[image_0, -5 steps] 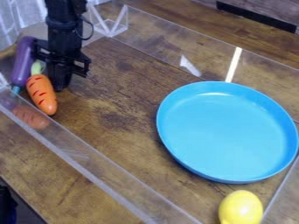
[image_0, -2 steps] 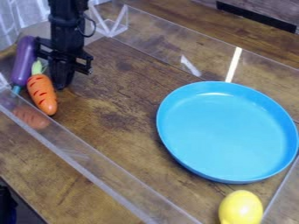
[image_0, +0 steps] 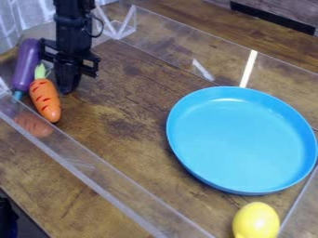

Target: Move the carrot to the left side

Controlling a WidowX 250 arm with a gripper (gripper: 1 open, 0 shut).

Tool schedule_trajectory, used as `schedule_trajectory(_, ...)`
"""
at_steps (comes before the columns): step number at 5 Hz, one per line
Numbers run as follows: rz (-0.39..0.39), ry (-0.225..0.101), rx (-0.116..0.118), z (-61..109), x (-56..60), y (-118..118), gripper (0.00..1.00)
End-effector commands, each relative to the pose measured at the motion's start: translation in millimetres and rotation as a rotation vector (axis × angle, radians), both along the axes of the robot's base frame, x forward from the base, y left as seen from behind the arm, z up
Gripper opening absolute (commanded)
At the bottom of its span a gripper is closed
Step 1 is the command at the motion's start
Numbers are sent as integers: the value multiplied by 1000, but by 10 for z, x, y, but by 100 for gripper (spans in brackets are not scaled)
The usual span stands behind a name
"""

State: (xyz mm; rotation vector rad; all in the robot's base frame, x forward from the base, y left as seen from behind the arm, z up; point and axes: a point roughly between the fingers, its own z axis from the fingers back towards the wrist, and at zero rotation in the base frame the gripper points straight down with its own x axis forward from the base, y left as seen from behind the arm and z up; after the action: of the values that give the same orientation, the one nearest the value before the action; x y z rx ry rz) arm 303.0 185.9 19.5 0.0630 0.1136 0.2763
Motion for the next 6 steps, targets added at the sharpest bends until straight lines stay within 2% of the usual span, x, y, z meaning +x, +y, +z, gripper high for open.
schedule_trajectory(1, -28, -32, 31, 126, 85, 31, 0)
schedule_trajectory(4, -74, -49, 68, 230, 235, 13, 0)
schedule_trajectory(5, -93, -61, 79, 326, 304, 0, 0)
schedule_trajectory(6, -109, -84, 85, 519, 397, -16, 0)
